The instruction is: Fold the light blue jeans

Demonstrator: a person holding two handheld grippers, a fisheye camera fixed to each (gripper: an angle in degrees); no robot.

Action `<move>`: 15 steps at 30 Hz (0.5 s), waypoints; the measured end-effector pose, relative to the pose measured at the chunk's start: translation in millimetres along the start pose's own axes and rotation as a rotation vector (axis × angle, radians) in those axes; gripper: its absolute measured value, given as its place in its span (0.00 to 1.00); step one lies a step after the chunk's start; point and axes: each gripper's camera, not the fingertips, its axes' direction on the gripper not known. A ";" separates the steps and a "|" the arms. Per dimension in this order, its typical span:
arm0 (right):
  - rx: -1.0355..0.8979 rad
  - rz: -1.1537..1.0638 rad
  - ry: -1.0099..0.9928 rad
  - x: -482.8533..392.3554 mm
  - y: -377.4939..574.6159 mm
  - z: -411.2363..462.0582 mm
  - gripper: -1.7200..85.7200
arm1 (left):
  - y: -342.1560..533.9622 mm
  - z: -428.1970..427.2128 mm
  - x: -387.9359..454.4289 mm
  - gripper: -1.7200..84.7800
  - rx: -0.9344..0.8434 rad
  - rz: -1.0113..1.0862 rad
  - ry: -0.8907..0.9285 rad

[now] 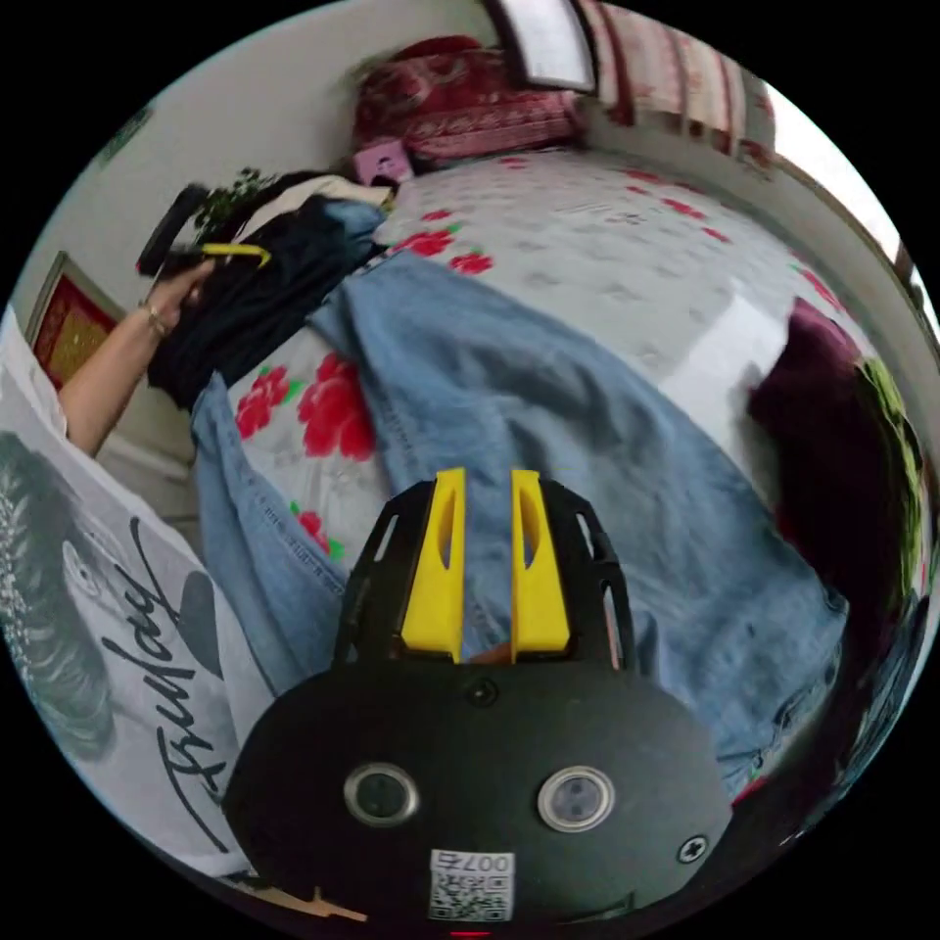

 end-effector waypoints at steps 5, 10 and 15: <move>-0.163 -0.238 0.042 -61.6 3.4 51.3 0.07 | -6.5 23.4 -17.3 0.03 -0.044 -0.013 0.327; -0.191 -0.238 0.066 -57.8 6.3 59.9 0.05 | -17.3 103.0 2.8 0.09 -0.237 0.013 0.582; -0.136 -0.236 0.007 -45.8 8.4 29.6 0.04 | -26.9 125.4 -6.7 0.01 -0.230 0.092 0.552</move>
